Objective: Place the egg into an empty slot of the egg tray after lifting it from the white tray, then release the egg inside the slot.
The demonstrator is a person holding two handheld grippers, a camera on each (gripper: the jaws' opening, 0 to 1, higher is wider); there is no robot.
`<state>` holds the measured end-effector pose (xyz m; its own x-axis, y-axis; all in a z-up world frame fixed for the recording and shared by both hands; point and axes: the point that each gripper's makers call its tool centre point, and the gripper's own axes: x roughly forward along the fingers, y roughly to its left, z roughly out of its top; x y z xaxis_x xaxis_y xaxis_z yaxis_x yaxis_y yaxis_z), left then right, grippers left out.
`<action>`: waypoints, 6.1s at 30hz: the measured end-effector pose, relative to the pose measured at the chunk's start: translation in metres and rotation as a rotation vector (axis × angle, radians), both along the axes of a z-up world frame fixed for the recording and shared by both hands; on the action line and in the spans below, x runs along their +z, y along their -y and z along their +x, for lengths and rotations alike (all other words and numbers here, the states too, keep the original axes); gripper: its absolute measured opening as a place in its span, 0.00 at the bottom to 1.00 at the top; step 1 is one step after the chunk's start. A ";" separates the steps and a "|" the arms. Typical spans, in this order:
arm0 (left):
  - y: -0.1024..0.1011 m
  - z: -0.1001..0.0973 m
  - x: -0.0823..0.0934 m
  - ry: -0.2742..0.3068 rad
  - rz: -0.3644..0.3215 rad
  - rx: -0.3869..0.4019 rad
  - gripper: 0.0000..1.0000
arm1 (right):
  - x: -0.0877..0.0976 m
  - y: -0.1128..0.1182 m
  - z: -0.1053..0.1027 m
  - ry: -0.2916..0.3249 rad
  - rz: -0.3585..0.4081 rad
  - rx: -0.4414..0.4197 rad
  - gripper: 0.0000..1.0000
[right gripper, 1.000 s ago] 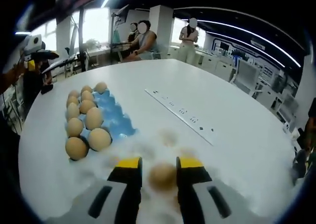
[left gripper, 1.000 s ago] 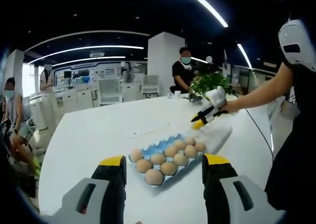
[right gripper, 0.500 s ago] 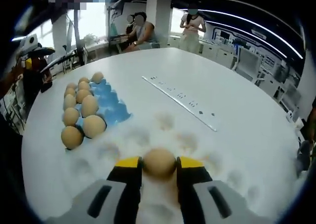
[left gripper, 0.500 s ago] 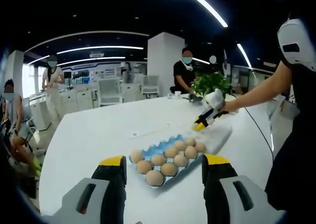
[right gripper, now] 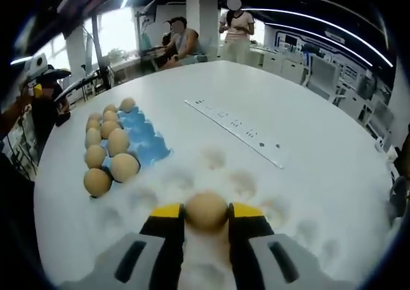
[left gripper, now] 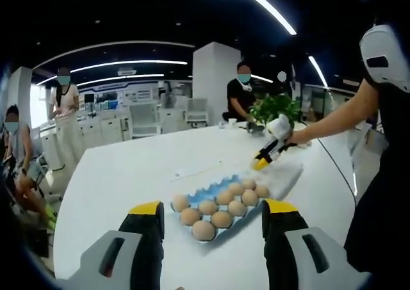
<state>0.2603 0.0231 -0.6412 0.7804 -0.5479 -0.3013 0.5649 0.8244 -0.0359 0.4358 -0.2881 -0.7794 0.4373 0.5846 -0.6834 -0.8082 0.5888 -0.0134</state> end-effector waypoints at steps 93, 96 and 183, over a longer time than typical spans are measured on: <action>-0.028 -0.009 -0.010 -0.023 0.002 0.063 0.62 | 0.030 -0.238 -0.012 0.038 0.132 0.384 0.27; -0.030 -0.010 -0.011 -0.024 0.002 0.067 0.61 | 0.029 -0.242 -0.013 0.038 0.130 0.390 0.27; -0.017 -0.006 -0.004 -0.004 0.001 0.040 0.61 | 0.029 -0.192 -0.013 0.093 0.147 0.343 0.33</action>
